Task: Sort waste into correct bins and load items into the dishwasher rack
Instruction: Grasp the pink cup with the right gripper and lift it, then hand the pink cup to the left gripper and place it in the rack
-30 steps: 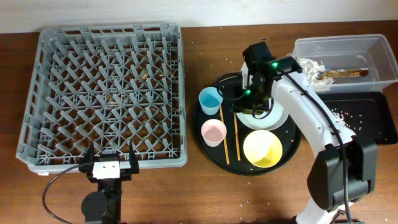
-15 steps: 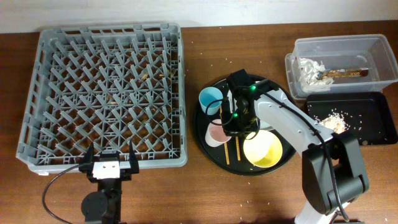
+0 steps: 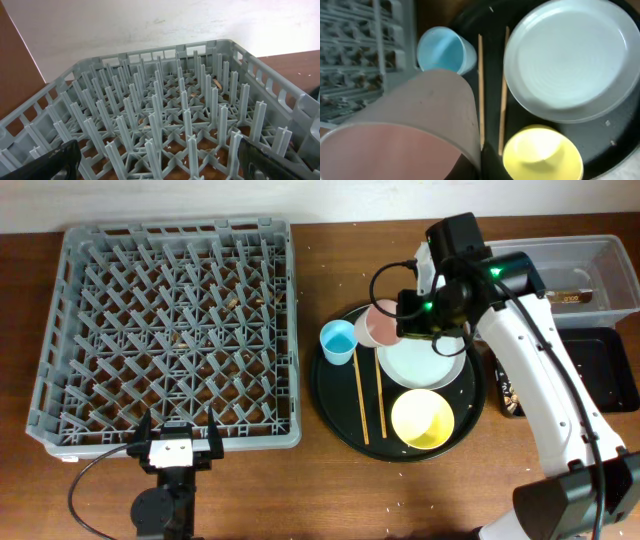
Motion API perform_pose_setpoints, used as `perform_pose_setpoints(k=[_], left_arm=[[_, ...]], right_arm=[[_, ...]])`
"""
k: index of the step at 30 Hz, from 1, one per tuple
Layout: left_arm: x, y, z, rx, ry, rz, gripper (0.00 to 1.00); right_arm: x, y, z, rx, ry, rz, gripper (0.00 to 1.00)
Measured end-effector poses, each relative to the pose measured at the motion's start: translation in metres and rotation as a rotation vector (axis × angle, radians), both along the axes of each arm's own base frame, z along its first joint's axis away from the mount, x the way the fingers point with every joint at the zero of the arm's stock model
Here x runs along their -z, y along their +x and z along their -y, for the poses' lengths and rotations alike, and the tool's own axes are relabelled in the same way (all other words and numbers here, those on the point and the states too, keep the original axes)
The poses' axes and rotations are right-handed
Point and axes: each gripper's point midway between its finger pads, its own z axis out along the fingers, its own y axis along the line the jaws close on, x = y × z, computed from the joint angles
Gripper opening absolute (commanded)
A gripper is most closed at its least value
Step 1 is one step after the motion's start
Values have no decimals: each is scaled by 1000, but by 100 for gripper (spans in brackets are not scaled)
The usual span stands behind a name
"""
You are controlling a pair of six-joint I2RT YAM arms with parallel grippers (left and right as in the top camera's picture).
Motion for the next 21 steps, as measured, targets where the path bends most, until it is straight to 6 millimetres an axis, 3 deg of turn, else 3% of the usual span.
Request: perform_pose_setpoints(k=[2, 6, 9, 10, 13, 14, 15, 17, 19, 21], left_arm=[[0, 0, 0, 0, 0, 1, 99], [-3, 0, 0, 0, 0, 11, 99], [-40, 0, 6, 38, -20, 165, 100], [-44, 0, 9, 54, -60, 173, 99], [-101, -1, 19, 116, -177, 199, 99], [-132, 9, 26, 152, -200, 172, 99], [-143, 21, 31, 183, -211, 125, 99], [-169, 74, 46, 258, -266, -9, 99], [-171, 119, 62, 350, -313, -107, 99], [-177, 159, 92, 552, -357, -96, 99]], right_arm=[[3, -5, 2, 0, -30, -16, 4], [21, -14, -18, -64, -65, -59, 4], [30, -19, -19, -71, -78, -86, 4], [31, -19, -19, -72, -78, -86, 4], [31, -13, -21, -71, -71, -65, 4], [31, -10, -22, -71, -63, -56, 4], [31, -9, -25, -75, -53, -52, 4], [28, -2, -33, -84, -7, -32, 4], [12, 14, -39, -82, 69, 30, 4], [-9, 39, -30, -52, 202, 102, 4]])
